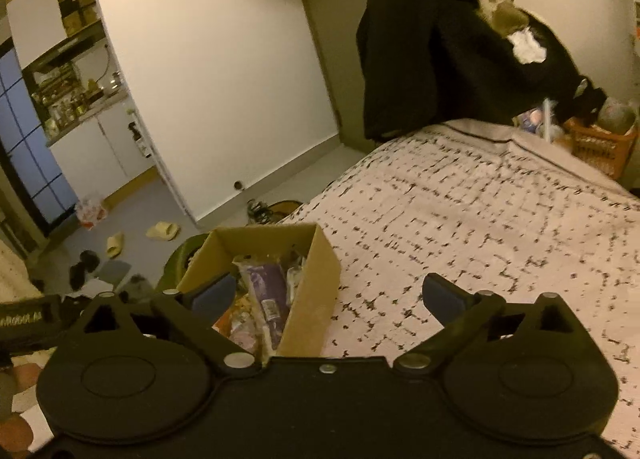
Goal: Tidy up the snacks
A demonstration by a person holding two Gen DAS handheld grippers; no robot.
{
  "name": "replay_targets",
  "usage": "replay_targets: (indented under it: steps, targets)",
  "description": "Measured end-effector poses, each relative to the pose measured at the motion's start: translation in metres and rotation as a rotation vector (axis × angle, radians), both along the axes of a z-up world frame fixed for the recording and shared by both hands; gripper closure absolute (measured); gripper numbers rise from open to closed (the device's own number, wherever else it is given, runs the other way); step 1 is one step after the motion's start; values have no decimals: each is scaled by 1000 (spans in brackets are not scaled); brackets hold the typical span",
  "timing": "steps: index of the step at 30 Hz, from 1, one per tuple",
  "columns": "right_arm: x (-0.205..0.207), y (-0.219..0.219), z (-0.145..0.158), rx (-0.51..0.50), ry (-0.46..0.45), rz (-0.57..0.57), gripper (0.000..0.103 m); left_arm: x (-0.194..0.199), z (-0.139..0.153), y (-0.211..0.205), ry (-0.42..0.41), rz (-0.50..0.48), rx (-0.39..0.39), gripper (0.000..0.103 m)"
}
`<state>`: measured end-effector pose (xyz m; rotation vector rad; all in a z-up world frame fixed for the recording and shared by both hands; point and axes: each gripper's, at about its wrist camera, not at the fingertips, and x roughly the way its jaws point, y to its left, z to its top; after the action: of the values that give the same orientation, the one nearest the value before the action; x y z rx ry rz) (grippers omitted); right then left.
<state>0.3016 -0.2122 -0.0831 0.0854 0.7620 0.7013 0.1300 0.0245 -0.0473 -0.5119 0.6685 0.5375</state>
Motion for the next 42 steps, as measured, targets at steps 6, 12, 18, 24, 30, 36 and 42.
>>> replay_targets:
  steps: [6, 12, 18, 24, 30, 36, 42]
  targets:
    - [-15, -7, 8, 23, -4, -17, 0, -16, 9, -6, -31, -40, 19, 19]
    - [-39, -11, 15, 17, -35, 4, 0, -28, 17, -15, -53, -70, 43, 11]
    - [-54, -4, 21, -34, -75, 39, 0, -46, 20, -23, -69, -104, 92, 0]
    - [-69, -5, 24, -34, -89, 49, 0, -63, 23, -21, -82, -97, 120, 0]
    - [-88, -3, 18, -54, -90, 72, 0, -84, 30, -24, -113, -88, 171, 0]
    - [-113, 0, 21, -74, -138, 143, 0, -102, 27, -34, -98, -121, 172, 0]
    - [-128, 2, 23, -97, -139, 167, 0, -118, 24, -47, -95, -123, 196, 0]
